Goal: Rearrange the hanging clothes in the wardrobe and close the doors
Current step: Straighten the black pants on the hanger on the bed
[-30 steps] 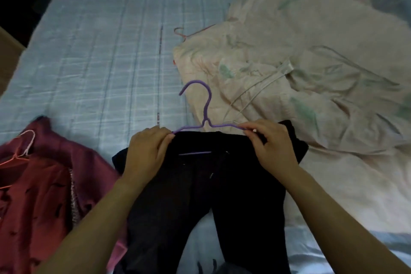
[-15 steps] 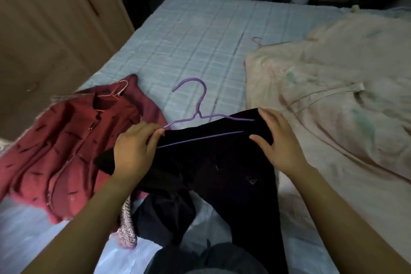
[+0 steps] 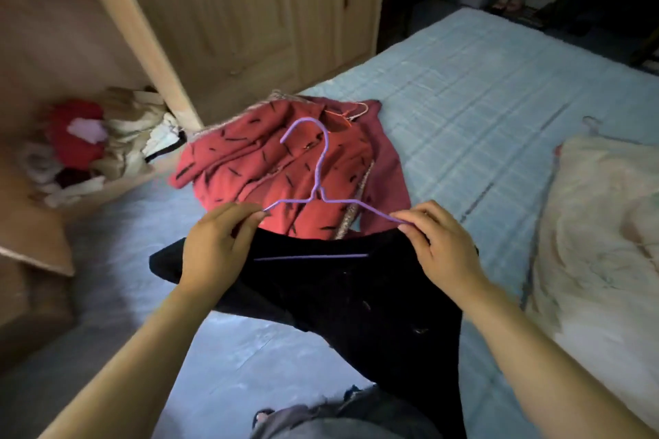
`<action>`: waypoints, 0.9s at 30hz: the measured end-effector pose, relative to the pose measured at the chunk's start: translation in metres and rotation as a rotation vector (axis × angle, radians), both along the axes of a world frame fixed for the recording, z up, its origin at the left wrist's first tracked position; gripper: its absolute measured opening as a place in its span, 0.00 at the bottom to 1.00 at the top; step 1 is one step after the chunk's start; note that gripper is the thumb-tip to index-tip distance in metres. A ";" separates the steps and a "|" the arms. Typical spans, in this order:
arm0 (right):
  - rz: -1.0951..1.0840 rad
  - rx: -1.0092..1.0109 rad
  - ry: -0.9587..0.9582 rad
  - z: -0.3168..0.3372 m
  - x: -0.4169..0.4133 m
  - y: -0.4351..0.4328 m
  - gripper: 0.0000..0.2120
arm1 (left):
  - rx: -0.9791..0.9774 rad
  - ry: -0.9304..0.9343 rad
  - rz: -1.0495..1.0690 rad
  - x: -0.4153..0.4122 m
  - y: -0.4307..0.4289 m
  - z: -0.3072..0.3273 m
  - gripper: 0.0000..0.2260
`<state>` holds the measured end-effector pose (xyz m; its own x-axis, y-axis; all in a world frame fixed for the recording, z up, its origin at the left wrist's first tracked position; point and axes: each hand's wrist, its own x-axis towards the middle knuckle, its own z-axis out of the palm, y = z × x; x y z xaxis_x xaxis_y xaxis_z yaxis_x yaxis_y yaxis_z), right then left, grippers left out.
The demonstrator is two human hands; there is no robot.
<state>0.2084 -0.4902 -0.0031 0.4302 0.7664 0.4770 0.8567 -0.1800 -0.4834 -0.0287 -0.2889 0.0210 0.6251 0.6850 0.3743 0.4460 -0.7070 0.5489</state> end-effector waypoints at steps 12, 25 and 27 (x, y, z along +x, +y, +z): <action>0.404 0.138 -0.083 0.041 -0.211 0.214 0.11 | -0.038 -0.129 0.427 -0.260 0.101 0.020 0.16; 0.606 0.293 0.031 0.070 -0.244 0.448 0.13 | 0.192 -0.161 0.489 -0.293 0.307 0.071 0.09; 0.612 0.321 0.043 0.082 -0.234 0.499 0.13 | 0.227 -0.167 0.491 -0.283 0.355 0.087 0.08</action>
<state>-0.0256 0.0091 0.0787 -0.0104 0.7009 0.7132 0.7373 0.4872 -0.4680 -0.3116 0.0662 0.1078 0.1730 0.7712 0.6126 0.6723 -0.5470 0.4987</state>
